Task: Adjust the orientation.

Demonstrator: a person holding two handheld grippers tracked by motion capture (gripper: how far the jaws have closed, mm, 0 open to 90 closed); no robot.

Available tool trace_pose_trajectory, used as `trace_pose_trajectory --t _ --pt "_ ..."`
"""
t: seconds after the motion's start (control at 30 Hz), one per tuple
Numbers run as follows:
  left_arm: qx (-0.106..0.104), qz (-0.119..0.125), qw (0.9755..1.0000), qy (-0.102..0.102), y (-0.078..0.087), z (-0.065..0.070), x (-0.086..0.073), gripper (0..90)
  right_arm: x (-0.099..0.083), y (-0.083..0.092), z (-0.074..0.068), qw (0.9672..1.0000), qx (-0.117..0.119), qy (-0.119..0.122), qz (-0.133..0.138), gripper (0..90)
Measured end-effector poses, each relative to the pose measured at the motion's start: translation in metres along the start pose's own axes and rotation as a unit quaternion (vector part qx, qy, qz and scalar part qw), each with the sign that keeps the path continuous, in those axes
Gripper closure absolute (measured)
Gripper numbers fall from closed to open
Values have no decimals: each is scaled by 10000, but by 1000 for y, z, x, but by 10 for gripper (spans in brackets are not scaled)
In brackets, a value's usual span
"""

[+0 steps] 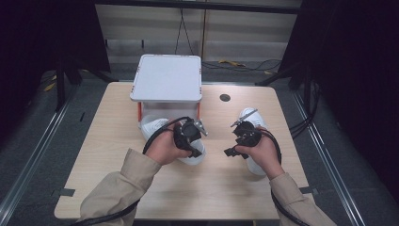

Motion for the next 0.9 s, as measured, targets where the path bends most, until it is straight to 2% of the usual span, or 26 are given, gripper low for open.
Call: trace_pose_trajectory --t 0.03,0.07,0.1,0.13,0.17,0.2,0.23,0.27,0.3,0.33,0.37,0.4,0.47,0.5,0.53,0.57,0.6,0.63,0.73,0.77,0.83,0.87,0.9 --pt "125 -48 9998 -124 -1 -5 3 741 0 -1 1 10000 0 7 -41 280" --pt "125 -48 9998 -124 -1 -5 3 742 0 -1 1 10000 0 7 -41 280" --pt "169 -198 9991 -323 -4 -14 5 742 0 -3 3 10000 -1 4 -60 280" --pt "169 -198 9991 -323 -4 -14 5 741 0 -3 3 10000 -1 4 -60 280" --pt "118 -245 9987 -432 -10 -24 2 740 0 -5 4 10000 1 -35 -81 280" --pt "118 -245 9987 -432 -10 -24 2 736 0 -5 4 10000 1 -35 -81 280" --pt "70 -311 9988 -360 -14 -32 -3 736 1 -6 4 10000 10 -25 -87 280" --pt "70 -398 9985 -371 -18 -37 -10 723 2 -7 5 9999 21 -44 -103 280" --pt "-79 -489 9980 -390 -21 -39 -15 697 4 -10 4 9999 29 -25 -114 280" --pt "-123 -581 9974 -401 -22 -37 -21 697 4 -10 4 9999 29 -25 -114 280" --pt "-105 -659 9964 -523 -22 -34 -26 689 7 -11 3 10000 48 29 -78 280" --pt "-120 -786 9955 -517 -21 -32 -32 689 7 -11 3 10000 48 29 -78 280" --pt "-164 -822 9960 -315 -18 -29 -43 664 10 -12 1 10000 61 46 -36 285" --pt "-158 -768 9968 -135 -14 -29 -54 646 15 -12 -1 10000 52 49 11 287" --pt "-158 -768 9968 -135 -14 -29 -54 637 15 -12 -1 10000 52 49 11 287" --pt "-94 -697 9975 3 -11 -29 -62 626 22 -11 -4 9999 34 10 133 289" --pt "-94 -697 9975 3 -11 -29 -62 618 22 -11 -4 9999 34 10 133 289" --pt "-42 -711 9974 119 -9 -27 -67 608 25 -10 -6 9998 49 25 192 289" --pt "-12 -732 9969 300 -6 -26 -79 598 38 -7 -12 9994 120 15 311 298" --pt "-20 -735 9967 348 -5 -25 -83 593 43 -5 -14 9994 129 -5 330 321" --pt "-10 -778 9965 292 -4 -25 -91 586 59 1 -21 9986 130 83 511 396" --pt "-10 -778 9965 292 -4 -25 -91 585 59 1 -21 9986 130 83 511 396" --pt "-14 -786 9964 332 -4 -24 -95 585 63 3 -22 9984 124 121 547 439"
Point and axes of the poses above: each handheld gripper's, and its own axes: y roughly backward along the jaws, x roughly out of its top, z roughly to its right, the point moved 1 cm from there along -y, roughly forward along the jaws, and after that the axes turned 2 degrees about -z, right-handed, at the moved point
